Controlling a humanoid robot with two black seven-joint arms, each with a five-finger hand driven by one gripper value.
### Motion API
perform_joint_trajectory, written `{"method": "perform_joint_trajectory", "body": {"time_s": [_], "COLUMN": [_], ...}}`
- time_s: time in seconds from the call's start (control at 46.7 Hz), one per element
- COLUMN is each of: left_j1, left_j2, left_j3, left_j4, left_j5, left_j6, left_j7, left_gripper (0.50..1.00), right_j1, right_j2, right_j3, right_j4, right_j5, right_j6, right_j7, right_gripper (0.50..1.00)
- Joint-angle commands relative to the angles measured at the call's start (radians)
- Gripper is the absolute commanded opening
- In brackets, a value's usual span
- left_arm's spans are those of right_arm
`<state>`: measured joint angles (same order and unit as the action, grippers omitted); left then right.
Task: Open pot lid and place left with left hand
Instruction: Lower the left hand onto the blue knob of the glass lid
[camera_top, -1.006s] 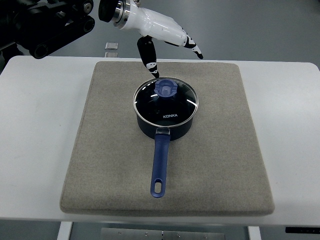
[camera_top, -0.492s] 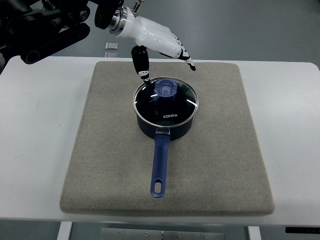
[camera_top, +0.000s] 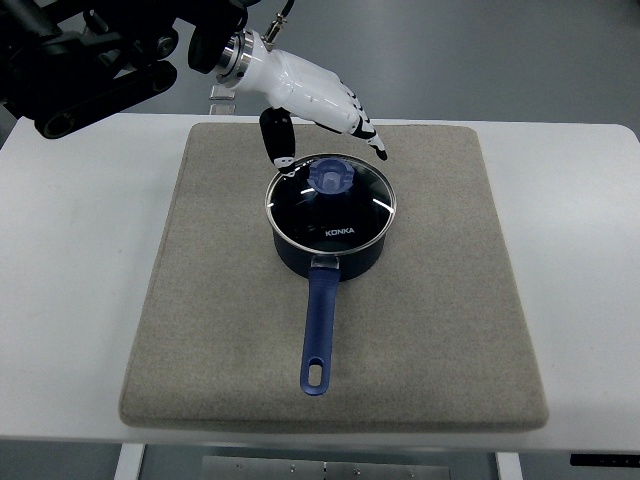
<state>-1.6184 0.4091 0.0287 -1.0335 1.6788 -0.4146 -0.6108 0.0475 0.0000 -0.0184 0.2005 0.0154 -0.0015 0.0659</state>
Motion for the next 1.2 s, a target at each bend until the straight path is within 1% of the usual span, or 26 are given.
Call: {"method": "perform_joint_trajectory", "body": {"time_s": [0.0, 0.193, 0.92, 1.049, 1.177], "left_j1": [-0.003, -0.005, 0.011, 0.023, 0.031], "left_j2": [0.004, 0.019, 0.007, -0.004, -0.029], "left_j3": [0.019, 0.022, 0.022, 0.023, 0.022], "left_j4": [-0.011, -0.013, 0.001, 0.003, 0.032], "left_j5": [0.001, 0.001, 0.006, 0.007, 0.007], "left_j6": [0.0, 0.0, 0.005, 0.003, 0.005], "left_j7": [0.0, 0.0, 0.0, 0.0, 0.0], "left_gripper": [0.949, 0.949, 0.949, 0.951, 0.954], "right_j1": [0.0, 0.0, 0.0, 0.0, 0.0], "right_j2": [0.0, 0.0, 0.0, 0.0, 0.0], "right_j3": [0.0, 0.0, 0.0, 0.0, 0.0], "right_j4": [0.0, 0.0, -0.001, 0.0, 0.0], "right_j5": [0.0, 0.0, 0.0, 0.0, 0.0], "right_j6": [0.0, 0.0, 0.0, 0.0, 0.0], "right_j7": [0.0, 0.0, 0.0, 0.0, 0.0], "right_gripper": [0.917, 0.917, 0.917, 0.917, 0.917]}}
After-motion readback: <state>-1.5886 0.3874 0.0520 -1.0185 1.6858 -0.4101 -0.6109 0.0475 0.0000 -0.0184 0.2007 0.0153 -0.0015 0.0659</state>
